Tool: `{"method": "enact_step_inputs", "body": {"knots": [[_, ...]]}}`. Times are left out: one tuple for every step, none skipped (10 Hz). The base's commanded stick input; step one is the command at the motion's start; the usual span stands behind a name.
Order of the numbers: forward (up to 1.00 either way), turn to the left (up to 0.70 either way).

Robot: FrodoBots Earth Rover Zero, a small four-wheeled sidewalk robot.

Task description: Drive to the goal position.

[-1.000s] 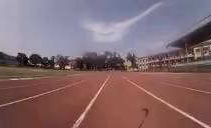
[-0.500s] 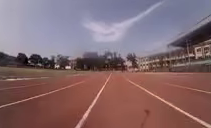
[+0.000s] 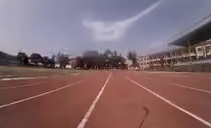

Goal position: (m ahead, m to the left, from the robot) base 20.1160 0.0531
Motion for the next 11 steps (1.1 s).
{"method": "enact_step_inputs", "body": {"knots": [[0.7, 0.0], [0.7, 0.0], [0.7, 0.0], [0.7, 0.0], [0.7, 0.0], [0.7, 0.0], [0.7, 0.0], [0.7, 0.0], [0.7, 0.0], [0.7, 0.0], [0.7, 0.0]]}}
